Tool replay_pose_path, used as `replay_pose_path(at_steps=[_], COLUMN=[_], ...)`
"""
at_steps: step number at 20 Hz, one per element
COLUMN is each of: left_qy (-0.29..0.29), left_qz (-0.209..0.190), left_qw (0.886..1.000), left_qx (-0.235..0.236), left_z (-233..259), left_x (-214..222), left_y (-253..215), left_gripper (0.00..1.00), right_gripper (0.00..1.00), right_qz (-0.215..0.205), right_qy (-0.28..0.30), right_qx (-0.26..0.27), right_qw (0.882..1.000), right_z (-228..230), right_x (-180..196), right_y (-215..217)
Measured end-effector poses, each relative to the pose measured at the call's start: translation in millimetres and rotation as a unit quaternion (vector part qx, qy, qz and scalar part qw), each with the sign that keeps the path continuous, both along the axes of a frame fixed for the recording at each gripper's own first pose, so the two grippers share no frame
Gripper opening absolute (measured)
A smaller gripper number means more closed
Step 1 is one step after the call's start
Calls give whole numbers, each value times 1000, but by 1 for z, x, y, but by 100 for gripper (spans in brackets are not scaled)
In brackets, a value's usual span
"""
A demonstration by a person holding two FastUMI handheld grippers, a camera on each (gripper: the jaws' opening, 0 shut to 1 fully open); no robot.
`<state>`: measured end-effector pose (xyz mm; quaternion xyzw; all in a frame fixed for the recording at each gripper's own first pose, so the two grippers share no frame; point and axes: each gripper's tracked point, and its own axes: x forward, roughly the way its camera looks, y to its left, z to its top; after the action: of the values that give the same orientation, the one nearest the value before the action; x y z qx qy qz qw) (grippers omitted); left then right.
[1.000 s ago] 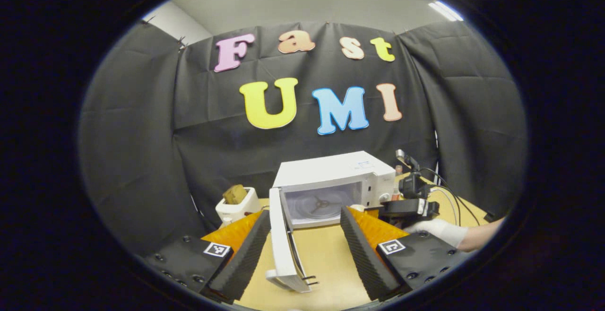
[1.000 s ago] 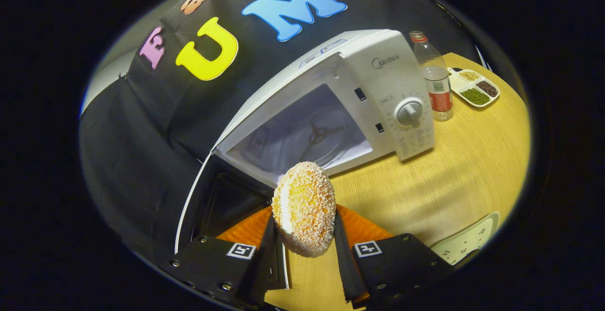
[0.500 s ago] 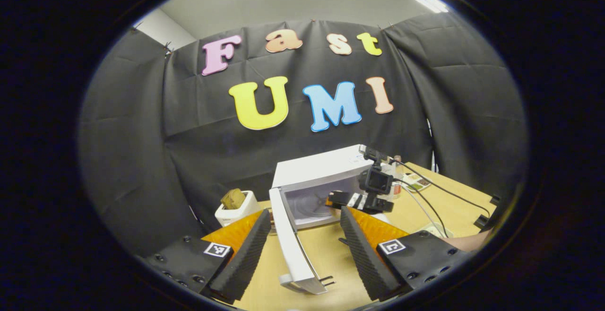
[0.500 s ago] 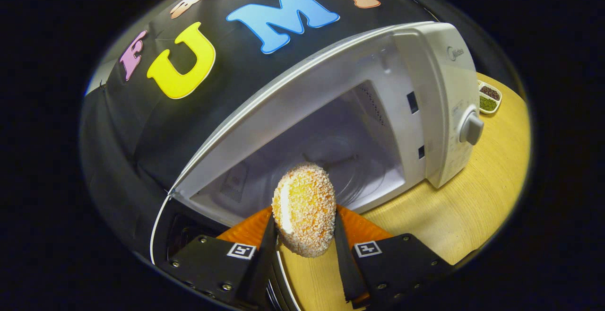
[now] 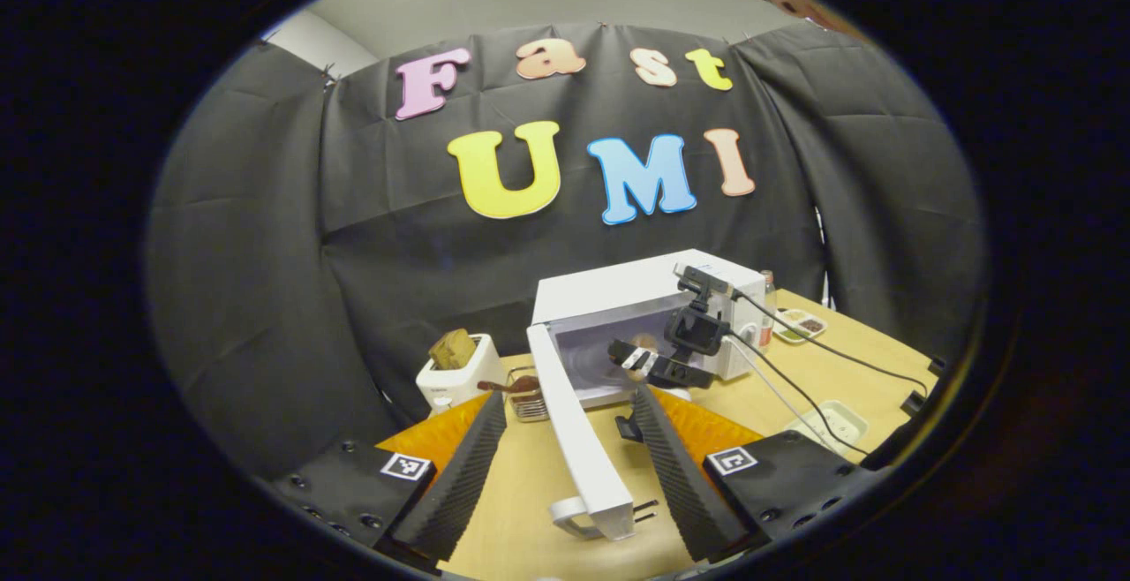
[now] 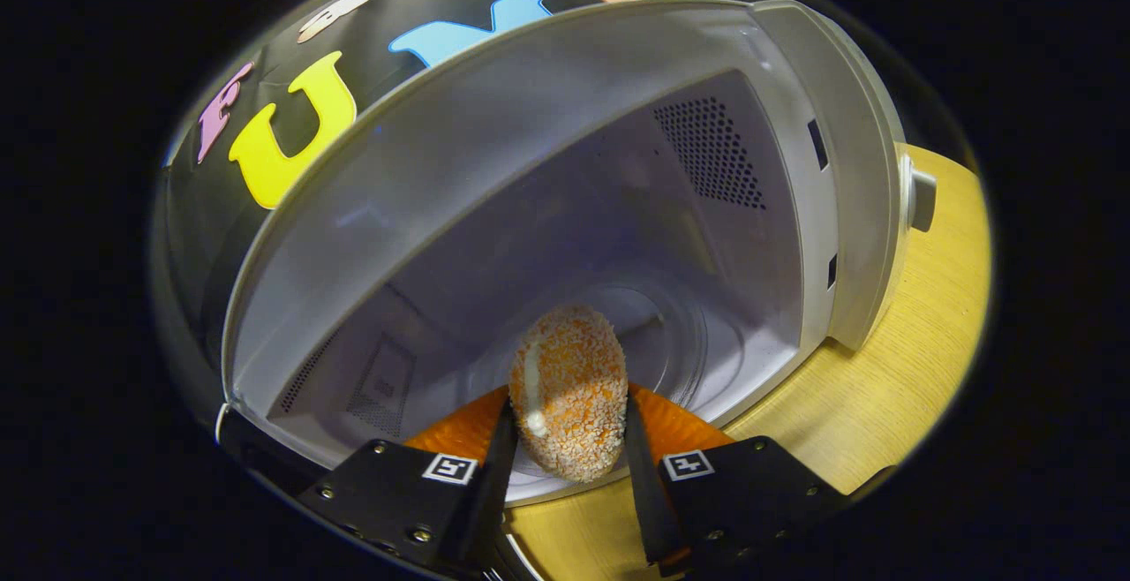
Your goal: Open the microwave oven with the left hand, put the food in, and close the microwave oven.
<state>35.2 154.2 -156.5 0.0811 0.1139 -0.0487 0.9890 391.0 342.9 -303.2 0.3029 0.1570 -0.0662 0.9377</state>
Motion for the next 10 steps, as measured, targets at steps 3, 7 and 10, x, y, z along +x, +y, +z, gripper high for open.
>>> replay_pose_path(at_steps=[3, 7, 10], left_qy=[-1, -8, -17], left_qz=[3, 0, -4], left_qw=[1000, 1000, 1000], left_qx=[2, 6, 2], left_z=[0, 6, 13], left_x=[0, -2, 0], left_y=[6, 2, -2], left_gripper=[97, 95, 98], right_gripper=[72, 98, 98], right_qz=[-1, -1, 11], right_qy=[5, -19, -26], right_qx=[-7, -37, -71], right_qw=[1000, 999, 997], right_z=[-10, 11, 24], right_x=[3, -9, -27], right_y=[-1, -8, -17])
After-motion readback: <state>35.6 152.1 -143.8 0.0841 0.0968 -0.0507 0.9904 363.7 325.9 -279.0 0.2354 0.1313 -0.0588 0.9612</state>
